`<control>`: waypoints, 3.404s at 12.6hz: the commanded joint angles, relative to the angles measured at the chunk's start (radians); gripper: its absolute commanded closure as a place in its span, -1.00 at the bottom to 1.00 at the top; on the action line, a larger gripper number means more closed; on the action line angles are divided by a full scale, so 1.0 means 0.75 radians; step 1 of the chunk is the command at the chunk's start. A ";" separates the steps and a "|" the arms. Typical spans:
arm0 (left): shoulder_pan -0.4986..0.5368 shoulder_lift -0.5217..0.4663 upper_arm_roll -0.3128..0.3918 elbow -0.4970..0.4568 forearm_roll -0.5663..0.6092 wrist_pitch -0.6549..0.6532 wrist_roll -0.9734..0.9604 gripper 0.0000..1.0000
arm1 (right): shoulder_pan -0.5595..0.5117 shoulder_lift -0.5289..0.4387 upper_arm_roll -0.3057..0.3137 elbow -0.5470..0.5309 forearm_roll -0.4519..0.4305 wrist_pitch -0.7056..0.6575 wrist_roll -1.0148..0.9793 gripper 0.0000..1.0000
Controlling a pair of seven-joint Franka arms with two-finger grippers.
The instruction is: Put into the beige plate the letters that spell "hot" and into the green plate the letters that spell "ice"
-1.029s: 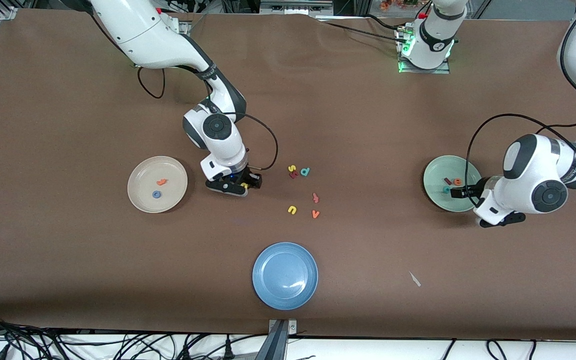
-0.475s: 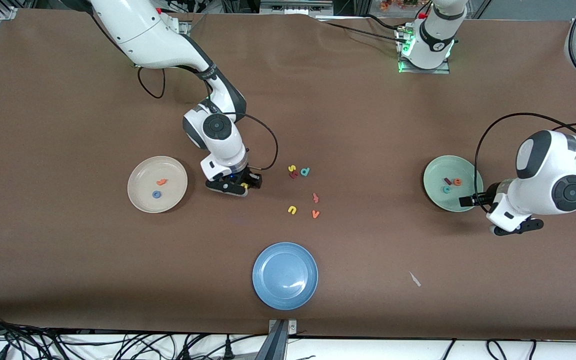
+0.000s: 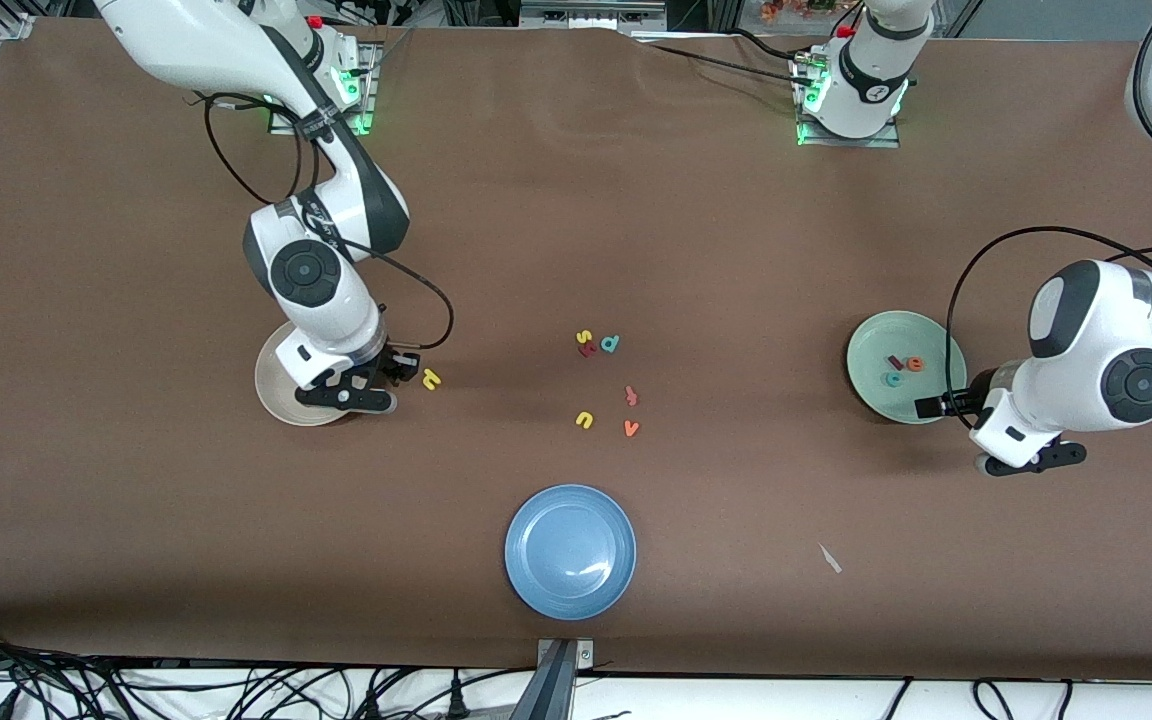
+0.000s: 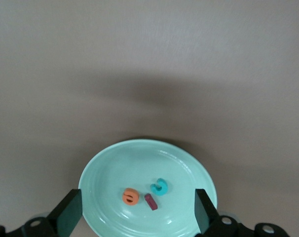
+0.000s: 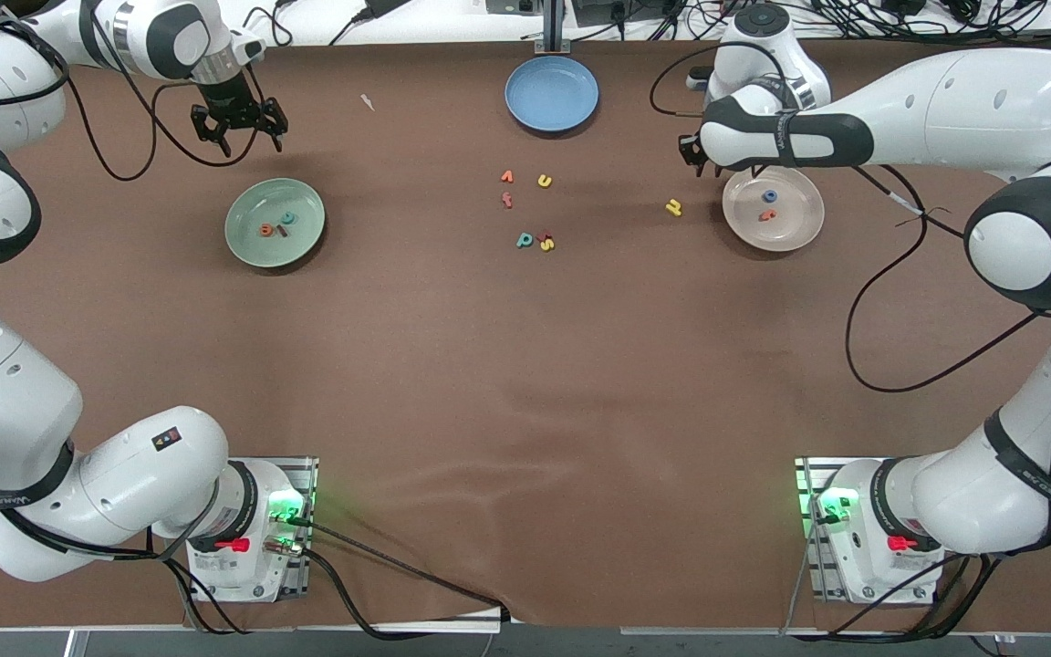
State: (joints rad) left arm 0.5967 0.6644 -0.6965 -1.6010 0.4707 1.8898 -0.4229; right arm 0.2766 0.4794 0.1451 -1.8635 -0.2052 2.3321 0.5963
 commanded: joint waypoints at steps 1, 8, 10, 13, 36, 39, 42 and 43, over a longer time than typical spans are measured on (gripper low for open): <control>-0.027 -0.011 0.006 0.077 0.009 -0.012 0.030 -1.00 | 0.016 -0.005 0.009 -0.025 0.018 0.010 -0.006 0.29; -0.078 -0.013 0.006 0.269 0.007 -0.045 0.116 -1.00 | 0.028 0.115 0.036 -0.021 0.053 0.220 -0.030 -0.53; -0.078 -0.011 0.006 0.320 -0.004 -0.098 0.193 -1.00 | 0.032 0.130 0.050 -0.021 0.028 0.251 -0.221 -0.70; -0.074 -0.013 0.010 0.325 -0.043 -0.108 0.210 -1.00 | 0.032 0.130 0.054 -0.023 0.034 0.296 -0.486 -0.72; -0.078 -0.008 0.010 0.323 -0.043 -0.123 0.208 -1.00 | -0.041 0.103 0.056 -0.330 0.040 0.629 -0.973 -0.51; -0.078 -0.008 0.010 0.323 -0.043 -0.125 0.208 -1.00 | -0.041 0.111 0.056 -0.326 0.040 0.629 -0.973 -0.46; -0.080 -0.008 0.010 0.323 -0.043 -0.125 0.208 -1.00 | -0.044 0.130 0.054 -0.279 0.038 0.629 -0.985 -0.46; -0.080 -0.008 0.010 0.323 -0.043 -0.125 0.208 -1.00 | -0.044 0.142 0.054 -0.270 0.040 0.629 -0.991 -0.44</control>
State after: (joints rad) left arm 0.5448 0.6617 -0.6964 -1.3730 0.4611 1.8155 -0.2908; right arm 0.2590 0.5716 0.1778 -2.0713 -0.1731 2.7933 -0.1242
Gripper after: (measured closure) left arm 0.000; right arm 0.269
